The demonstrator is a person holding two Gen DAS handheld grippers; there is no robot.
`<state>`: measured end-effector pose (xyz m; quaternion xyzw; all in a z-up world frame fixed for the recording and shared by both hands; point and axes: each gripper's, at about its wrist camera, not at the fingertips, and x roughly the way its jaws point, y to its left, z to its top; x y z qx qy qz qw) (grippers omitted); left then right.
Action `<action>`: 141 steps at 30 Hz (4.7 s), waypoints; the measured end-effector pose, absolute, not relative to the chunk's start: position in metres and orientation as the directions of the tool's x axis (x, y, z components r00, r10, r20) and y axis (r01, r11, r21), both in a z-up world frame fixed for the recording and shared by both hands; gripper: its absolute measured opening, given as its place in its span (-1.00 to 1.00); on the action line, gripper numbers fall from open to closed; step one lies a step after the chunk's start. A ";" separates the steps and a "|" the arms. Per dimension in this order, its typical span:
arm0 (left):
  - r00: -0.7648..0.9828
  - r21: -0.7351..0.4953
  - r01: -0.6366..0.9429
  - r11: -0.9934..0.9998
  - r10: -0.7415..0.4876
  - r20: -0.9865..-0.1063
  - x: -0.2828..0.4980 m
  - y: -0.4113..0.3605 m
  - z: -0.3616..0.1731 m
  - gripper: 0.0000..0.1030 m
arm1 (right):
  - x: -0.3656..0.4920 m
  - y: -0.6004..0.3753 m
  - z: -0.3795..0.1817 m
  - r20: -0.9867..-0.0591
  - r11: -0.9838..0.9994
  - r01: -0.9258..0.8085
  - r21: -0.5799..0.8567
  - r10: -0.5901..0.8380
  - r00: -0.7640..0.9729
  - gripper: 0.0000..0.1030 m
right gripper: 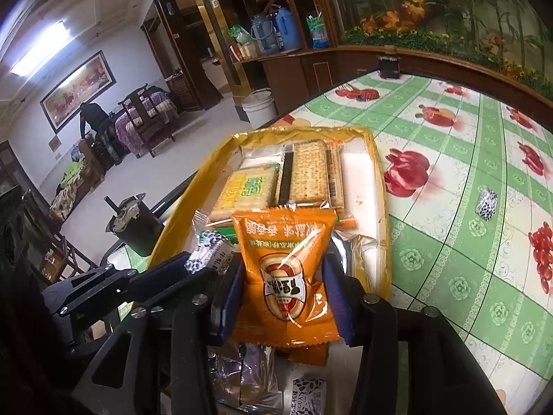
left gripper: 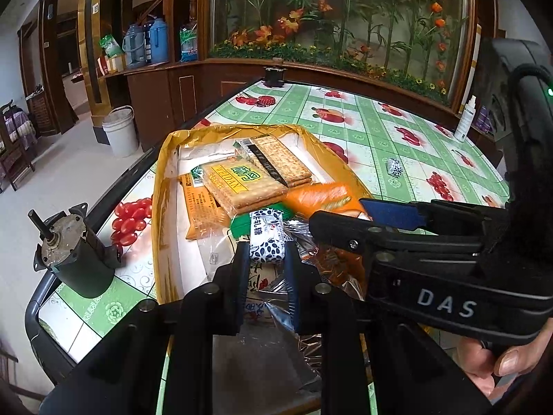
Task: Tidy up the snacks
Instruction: 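Lower the orange bag and candy into the tray and open both grippers, then move the right gripper to the dark green bar pack while the left moves to the last candy, then grasp the dark green bar pack with the right gripper while the left grasps the last candy, then carry the green pack and the candy over the yellow tray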
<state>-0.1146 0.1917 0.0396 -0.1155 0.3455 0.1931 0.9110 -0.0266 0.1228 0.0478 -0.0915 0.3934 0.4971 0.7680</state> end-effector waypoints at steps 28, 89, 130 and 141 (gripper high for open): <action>0.691 0.025 -0.437 0.899 0.353 -0.631 -0.116 0.171 0.062 -0.34 | 0.009 0.058 0.071 -0.620 0.525 -0.745 0.413 0.761 0.192 0.09; 0.463 0.011 -0.248 0.969 0.128 -0.877 0.157 0.091 0.014 -0.68 | 0.120 -0.224 0.044 -0.759 0.910 -0.170 0.379 0.411 0.505 0.21; 0.682 -0.121 -0.186 0.975 0.040 -0.730 0.002 0.080 0.079 -0.68 | 0.088 -0.137 0.036 -0.763 0.861 -0.426 0.279 0.468 0.446 -0.11; 0.709 -0.179 -0.279 0.943 0.077 -0.701 -0.042 0.123 0.081 -0.68 | 0.062 -0.082 0.054 -0.709 0.750 -0.556 0.359 0.606 0.360 -0.12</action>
